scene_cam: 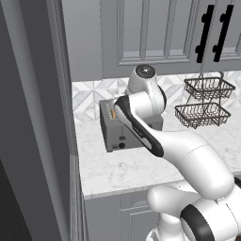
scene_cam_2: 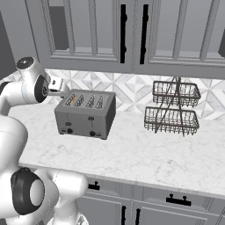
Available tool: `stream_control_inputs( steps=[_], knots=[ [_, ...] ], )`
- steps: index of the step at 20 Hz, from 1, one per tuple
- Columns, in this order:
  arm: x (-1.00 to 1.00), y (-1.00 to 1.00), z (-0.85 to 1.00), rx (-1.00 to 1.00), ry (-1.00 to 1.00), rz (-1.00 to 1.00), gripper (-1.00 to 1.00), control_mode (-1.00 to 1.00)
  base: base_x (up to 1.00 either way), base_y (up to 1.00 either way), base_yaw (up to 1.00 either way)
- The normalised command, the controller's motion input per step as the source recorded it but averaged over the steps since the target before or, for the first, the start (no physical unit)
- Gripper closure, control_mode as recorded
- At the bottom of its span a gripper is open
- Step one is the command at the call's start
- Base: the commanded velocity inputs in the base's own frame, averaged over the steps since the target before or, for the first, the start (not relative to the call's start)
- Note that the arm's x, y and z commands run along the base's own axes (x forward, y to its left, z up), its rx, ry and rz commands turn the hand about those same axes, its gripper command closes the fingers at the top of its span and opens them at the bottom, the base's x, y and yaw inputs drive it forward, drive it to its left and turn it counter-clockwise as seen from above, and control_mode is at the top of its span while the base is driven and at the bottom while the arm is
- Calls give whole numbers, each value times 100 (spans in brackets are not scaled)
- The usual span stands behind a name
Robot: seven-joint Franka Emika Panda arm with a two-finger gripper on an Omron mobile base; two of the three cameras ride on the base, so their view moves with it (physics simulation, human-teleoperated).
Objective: Start the toaster. Once the lever pops up, take the bread to the plate on the dining counter.
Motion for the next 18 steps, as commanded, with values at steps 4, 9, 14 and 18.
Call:
stream_control_inputs(
  steps=[4, 9, 14, 18],
  knots=[
    [0, 0, 0, 0, 0, 0, -100, -100, 0, 0, 0],
    [0, 0, 0, 0, 0, 0, -100, -100, 0, 0, 0],
    [0, 0, 0, 0, 0, 0, -100, -100, 0, 0, 0],
    [0, 0, 0, 0, 0, 0, -100, -100, 0, 0, 0]
  ],
)
